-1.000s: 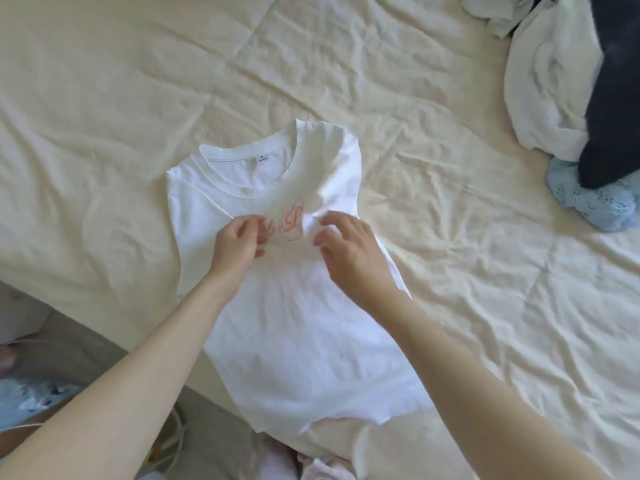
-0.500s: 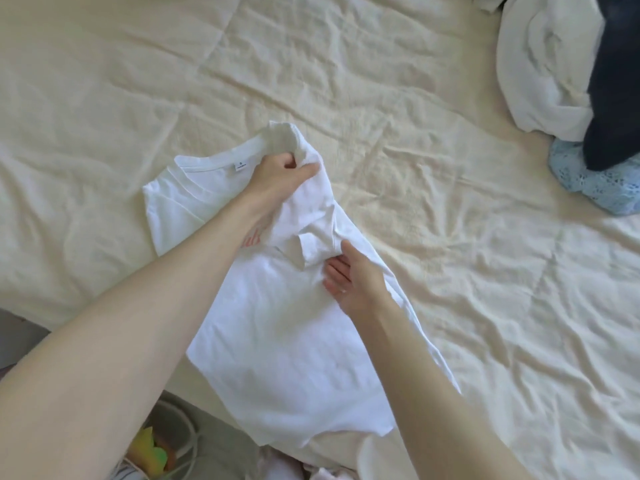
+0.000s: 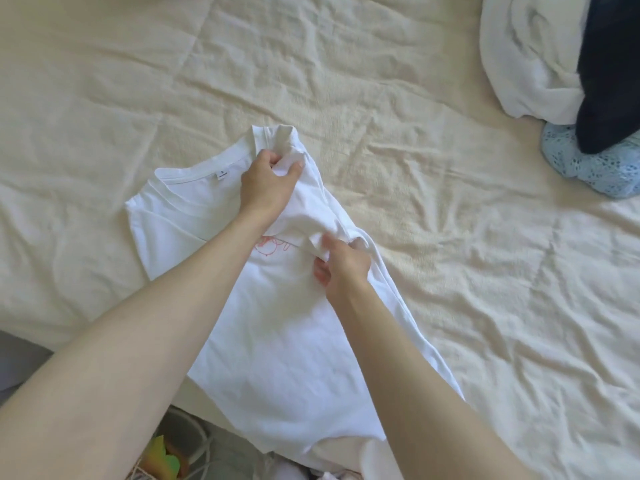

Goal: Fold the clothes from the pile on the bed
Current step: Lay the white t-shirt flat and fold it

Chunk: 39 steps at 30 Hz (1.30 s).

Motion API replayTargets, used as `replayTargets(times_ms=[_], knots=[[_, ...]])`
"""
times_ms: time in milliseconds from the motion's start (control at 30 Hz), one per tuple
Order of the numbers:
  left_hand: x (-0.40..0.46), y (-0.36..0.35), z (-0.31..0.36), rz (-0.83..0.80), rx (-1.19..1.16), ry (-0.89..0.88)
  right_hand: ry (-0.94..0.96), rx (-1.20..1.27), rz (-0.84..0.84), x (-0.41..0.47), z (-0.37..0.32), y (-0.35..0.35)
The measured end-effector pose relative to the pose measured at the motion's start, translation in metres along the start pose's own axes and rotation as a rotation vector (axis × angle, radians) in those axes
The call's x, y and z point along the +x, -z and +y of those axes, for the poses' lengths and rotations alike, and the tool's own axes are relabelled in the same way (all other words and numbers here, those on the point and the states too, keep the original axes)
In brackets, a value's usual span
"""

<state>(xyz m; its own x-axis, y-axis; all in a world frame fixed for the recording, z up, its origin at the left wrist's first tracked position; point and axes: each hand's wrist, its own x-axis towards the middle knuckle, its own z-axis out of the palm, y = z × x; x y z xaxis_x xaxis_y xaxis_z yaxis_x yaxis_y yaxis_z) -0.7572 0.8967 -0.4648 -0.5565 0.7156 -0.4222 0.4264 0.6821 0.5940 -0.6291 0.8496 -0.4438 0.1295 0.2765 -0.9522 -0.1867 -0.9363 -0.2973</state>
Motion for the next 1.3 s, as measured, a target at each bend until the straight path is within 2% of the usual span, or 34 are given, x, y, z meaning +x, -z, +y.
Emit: replayTargets(times_ms=[67,133,233,333,467,567,667,733,867,967,1067,1133,1167,1233,1300], knots=[[0.001,-0.001,-0.002,-0.007,0.052,-0.047,0.05,-0.019,-0.016,0.002,0.004,0.003],[0.008,0.0,0.0,-0.012,-0.008,-0.014,0.127,-0.09,-0.08,0.001,0.012,0.014],[0.014,0.002,0.007,-0.064,-0.395,0.226,0.158,-0.191,-0.137,0.002,0.017,0.033],[0.02,0.005,0.01,-0.162,-0.537,0.341,0.08,-0.056,-0.182,0.003,0.011,0.036],[0.027,0.007,0.022,-0.267,-0.475,0.277,0.15,0.125,0.005,0.006,0.002,0.025],[0.031,0.003,0.028,-0.231,-0.467,0.189,0.107,0.25,0.008,0.011,-0.005,0.02],[0.028,-0.001,0.025,-0.181,-0.539,0.132,0.13,0.233,0.011,0.014,-0.004,0.019],[0.021,-0.004,0.019,-0.177,-0.428,0.018,0.116,0.22,-0.025,0.012,-0.002,0.021],[-0.012,-0.003,-0.006,0.027,-0.156,-0.09,0.096,0.065,-0.08,0.011,-0.002,0.022],[-0.042,-0.001,-0.034,0.047,-0.11,-0.033,0.123,-0.012,-0.039,0.012,-0.005,0.021],[-0.05,0.004,-0.05,0.007,-0.169,0.024,0.151,-0.04,-0.007,0.015,-0.006,0.022],[-0.048,0.01,-0.051,-0.039,-0.185,-0.003,0.189,-0.121,0.019,0.014,-0.004,0.025],[-0.048,0.012,-0.051,-0.058,-0.131,-0.049,0.216,-0.173,0.03,0.013,-0.002,0.027],[-0.052,0.014,-0.05,-0.057,0.122,-0.2,0.292,-0.298,0.065,0.008,0.002,0.03],[-0.058,0.015,-0.047,-0.014,0.366,-0.38,0.47,-0.478,0.177,0.002,0.008,0.033]])
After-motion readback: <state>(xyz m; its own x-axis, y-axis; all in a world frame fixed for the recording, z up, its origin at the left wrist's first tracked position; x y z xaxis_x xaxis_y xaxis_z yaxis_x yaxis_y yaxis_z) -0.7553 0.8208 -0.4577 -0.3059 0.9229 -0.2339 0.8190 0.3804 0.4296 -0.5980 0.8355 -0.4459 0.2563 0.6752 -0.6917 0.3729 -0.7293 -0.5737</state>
